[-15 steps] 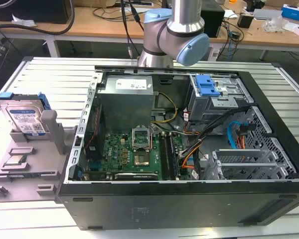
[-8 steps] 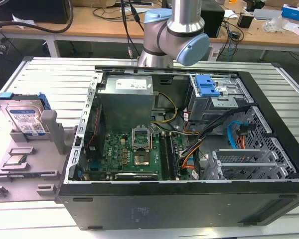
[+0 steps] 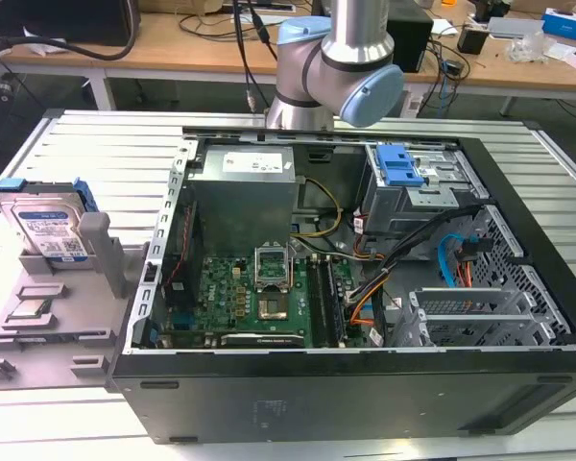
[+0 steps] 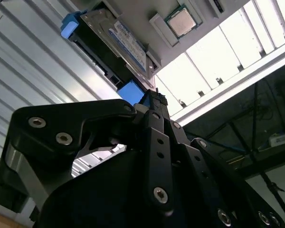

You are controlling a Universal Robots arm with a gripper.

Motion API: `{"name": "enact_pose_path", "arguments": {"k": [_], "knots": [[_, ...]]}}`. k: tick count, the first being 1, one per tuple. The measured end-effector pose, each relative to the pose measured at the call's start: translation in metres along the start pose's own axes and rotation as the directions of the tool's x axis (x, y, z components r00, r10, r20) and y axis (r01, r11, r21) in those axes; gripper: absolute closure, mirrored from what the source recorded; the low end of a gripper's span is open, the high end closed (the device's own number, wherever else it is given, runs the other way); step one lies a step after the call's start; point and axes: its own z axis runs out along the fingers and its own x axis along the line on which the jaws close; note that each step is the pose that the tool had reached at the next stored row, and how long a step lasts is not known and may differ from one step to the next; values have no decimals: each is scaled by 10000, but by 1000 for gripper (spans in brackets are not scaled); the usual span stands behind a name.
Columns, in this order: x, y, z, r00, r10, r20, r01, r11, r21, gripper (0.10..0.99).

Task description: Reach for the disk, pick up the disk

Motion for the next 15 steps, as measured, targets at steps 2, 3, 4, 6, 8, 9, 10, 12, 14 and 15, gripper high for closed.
{"name": "enact_pose_path", "arguments": {"k": [2,3,4,6,8,9,10,12,14,15], "knots": [[0,0,0,9992,-398,-16,398,9992,0,980],[0,0,0,9986,-528,-20,528,9986,0,980],[0,0,0,9979,-655,-25,655,9979,-1,980],[0,0,0,9937,-1118,-43,1118,9937,-2,980],[0,0,0,9876,-1566,-60,1566,9877,-4,980],[0,0,0,9832,-1822,-70,1822,9833,-6,980],[0,0,0,9796,-2007,-77,2007,9797,-7,980],[0,0,0,9743,-2252,-86,2252,9743,-9,980],[0,0,0,9686,-2484,-95,2484,9687,-11,980],[0,0,0,9653,-2611,-100,2611,9653,-12,980]]}}
